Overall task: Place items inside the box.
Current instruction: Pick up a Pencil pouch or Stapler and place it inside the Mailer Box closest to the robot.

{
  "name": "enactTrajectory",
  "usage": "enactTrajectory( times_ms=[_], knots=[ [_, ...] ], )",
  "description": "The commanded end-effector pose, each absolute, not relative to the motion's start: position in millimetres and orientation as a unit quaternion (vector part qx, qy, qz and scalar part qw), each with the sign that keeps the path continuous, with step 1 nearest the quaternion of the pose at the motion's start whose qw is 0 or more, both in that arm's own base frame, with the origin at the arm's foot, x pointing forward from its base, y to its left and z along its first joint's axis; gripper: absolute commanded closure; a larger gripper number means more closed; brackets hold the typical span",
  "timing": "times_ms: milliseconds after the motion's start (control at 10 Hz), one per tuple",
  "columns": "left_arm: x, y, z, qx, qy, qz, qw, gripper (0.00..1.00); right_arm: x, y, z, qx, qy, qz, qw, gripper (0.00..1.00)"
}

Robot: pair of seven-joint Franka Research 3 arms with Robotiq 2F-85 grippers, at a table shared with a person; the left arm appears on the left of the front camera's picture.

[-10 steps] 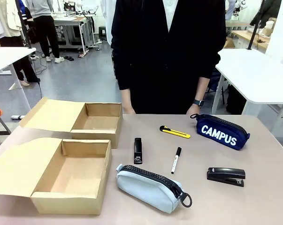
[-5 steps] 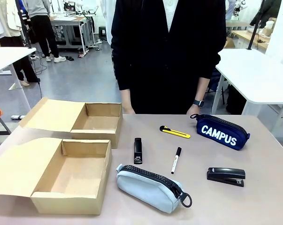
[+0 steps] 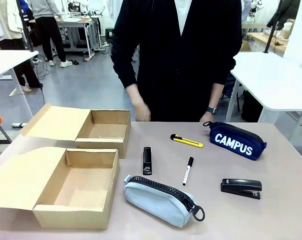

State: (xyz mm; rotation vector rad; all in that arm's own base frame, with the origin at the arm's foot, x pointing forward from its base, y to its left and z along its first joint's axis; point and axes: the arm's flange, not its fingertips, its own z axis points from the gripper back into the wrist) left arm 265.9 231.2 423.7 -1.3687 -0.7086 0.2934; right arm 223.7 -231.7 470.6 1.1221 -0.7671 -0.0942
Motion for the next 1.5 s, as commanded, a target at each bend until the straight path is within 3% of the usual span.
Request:
enactTrajectory(
  times_ms=[0, 200, 400, 600, 1000, 1100, 1200, 1300, 1400],
  knots=[
    [269, 230, 425, -0.617, -0.329, 0.123, 0.704, 0.00, 224, -232, 472, 0.518, -0.353, -0.043, 0.777, 0.00],
    [269, 230, 425, -0.617, -0.329, 0.123, 0.704, 0.00, 255, -150, 479, 0.497, -0.336, 0.074, 0.796, 0.00],
    [269, 230, 425, -0.617, -0.329, 0.123, 0.704, 0.00, 279, -64, 472, 0.473, -0.242, 0.208, 0.821, 0.00],
    [269, 230, 425, -0.617, -0.329, 0.123, 0.704, 0.00, 282, -89, 462, 0.454, -0.216, 0.176, 0.846, 0.00],
    [269, 230, 425, -0.617, -0.329, 0.123, 0.704, 0.00, 170, -214, 455, 0.450, -0.349, 0.042, 0.821, 0.00],
    [269, 230, 425, -0.617, -0.329, 0.123, 0.704, 0.00, 240, -178, 473, 0.450, -0.266, 0.095, 0.847, 0.00],
    [269, 230, 425, -0.617, -0.329, 0.123, 0.704, 0.00, 240, -178, 473, 0.450, -0.266, 0.095, 0.847, 0.00],
    [269, 230, 425, -0.617, -0.329, 0.123, 0.704, 0.00, 187, -224, 467, 0.453, -0.313, 0.044, 0.833, 0.00],
    [269, 230, 425, -0.617, -0.329, 0.123, 0.704, 0.00, 194, -218, 465, 0.454, -0.299, 0.060, 0.837, 0.00]
  ],
)
